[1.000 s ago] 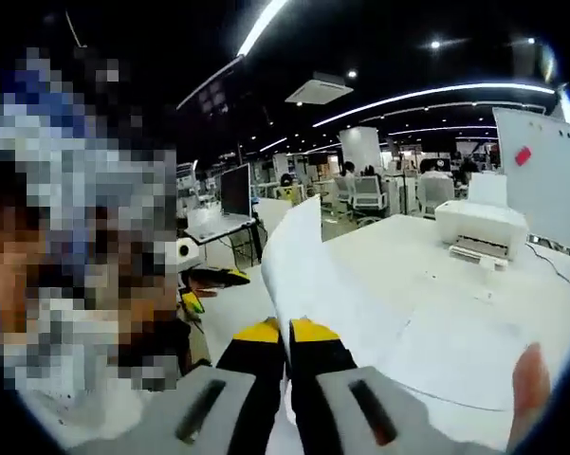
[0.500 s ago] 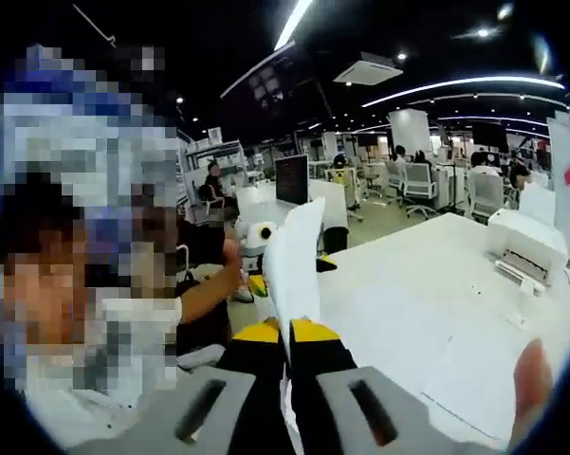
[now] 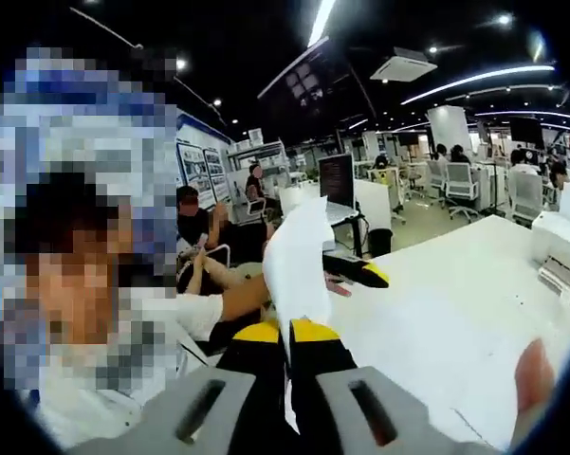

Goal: Organize the stack of printing papers by aligning and flattening the scattered papers on the table

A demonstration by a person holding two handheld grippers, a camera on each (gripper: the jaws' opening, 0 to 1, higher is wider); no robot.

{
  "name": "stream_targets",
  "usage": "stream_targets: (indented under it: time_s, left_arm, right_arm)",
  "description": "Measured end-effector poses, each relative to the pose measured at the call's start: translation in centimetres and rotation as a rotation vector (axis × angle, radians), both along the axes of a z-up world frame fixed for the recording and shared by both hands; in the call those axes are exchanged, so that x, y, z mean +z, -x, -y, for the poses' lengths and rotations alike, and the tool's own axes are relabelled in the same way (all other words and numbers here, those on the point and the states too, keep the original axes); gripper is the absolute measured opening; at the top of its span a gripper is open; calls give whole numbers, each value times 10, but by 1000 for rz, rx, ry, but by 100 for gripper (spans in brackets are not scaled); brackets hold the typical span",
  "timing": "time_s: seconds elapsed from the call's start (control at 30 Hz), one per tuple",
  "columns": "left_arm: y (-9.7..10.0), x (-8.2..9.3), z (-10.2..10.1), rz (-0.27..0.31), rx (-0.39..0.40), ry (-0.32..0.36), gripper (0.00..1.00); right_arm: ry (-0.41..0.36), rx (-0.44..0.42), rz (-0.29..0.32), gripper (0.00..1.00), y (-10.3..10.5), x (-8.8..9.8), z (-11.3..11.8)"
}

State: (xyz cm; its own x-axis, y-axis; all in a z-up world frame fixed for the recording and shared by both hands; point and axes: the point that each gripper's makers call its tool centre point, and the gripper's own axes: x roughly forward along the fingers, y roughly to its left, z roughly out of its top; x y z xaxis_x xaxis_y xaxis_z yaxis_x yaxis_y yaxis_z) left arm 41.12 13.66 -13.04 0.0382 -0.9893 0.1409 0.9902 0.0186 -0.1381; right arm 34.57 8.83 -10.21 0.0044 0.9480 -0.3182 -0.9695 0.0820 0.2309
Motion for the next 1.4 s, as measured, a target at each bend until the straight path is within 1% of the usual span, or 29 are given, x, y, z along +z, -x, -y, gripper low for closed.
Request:
stream_targets:
  time_s: [0.03,0.07,0.13,0.27,0.37,0.4,0.57,0.63,0.7,0.87,0.97,1.03,1.1,1.17,1.23,1.3,1.4]
  left_arm:
    - [7,1,1,-5,-31,3,81]
    - [10,3,2,-6,-44,5,78]
    - [14,1,4,4,-54,-19,70]
    - [12,4,2,11,-59,-30,63]
    - [10,8,1,3,-63,-25,53]
    - [11,8,2,4,-63,-26,52]
    - [13,5,7,8,-61,-35,50]
    - [12,5,7,2,-59,-32,48]
    - [11,6,7,-2,-60,-31,43]
    - [7,4,5,-2,-40,-41,40]
    - [9,2,2,3,-38,-33,40]
    - [10,1,2,-1,-41,-28,40]
    - [10,-1,3,-9,-35,-32,40]
    - [9,-2,3,-16,-34,-38,37]
    - [11,0,4,-21,-44,-26,32]
    - [12,4,4,-25,-54,-15,30]
    - [13,3,6,-17,-55,-23,26]
  right_arm:
    - [3,5,-5,0,0,-3,-2]
    - [6,8,-10,0,-1,-4,-4]
    - [12,5,-24,0,-5,-8,-7]
    - [24,12,-36,0,-7,-13,-9]
    - [28,14,-40,0,-9,-16,-11]
    - [30,14,-41,0,-10,-16,-12]
    - [37,20,-49,0,-11,-18,-14]
    - [38,21,-49,0,-11,-19,-15]
    - [34,22,-47,0,-10,-18,-15]
    - [31,14,-38,0,-11,-16,-13]
    - [21,7,-30,0,-12,-14,-10]
    - [3,14,-29,0,-10,-11,-9]
    - [-1,11,-26,0,-10,-9,-9]
    - [6,4,-16,0,-11,-10,-9]
    - [13,2,-21,0,-12,-11,-9]
    - [16,3,-23,0,-11,-11,-9]
    - [11,0,-19,0,-11,-11,-9]
